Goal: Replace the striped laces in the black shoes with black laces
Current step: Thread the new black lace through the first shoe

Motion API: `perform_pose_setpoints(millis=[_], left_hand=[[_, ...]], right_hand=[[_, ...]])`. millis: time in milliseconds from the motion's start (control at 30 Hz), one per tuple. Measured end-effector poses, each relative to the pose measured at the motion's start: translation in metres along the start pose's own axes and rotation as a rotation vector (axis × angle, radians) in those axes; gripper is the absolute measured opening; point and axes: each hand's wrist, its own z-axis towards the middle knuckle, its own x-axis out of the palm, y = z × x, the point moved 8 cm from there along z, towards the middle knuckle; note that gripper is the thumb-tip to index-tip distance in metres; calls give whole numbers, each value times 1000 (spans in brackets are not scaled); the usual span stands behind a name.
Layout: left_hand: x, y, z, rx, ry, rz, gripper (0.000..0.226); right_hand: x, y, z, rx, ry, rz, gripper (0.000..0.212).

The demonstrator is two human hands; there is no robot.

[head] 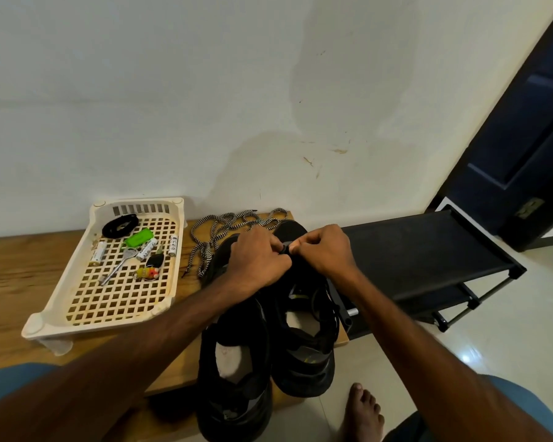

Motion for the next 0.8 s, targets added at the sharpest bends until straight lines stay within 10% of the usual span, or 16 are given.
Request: perform_pose_setpoints(millis=[800], left_hand=[[11, 12, 7, -16, 44, -113, 15]], right_hand=[[7, -6, -1, 45, -65, -64, 4]])
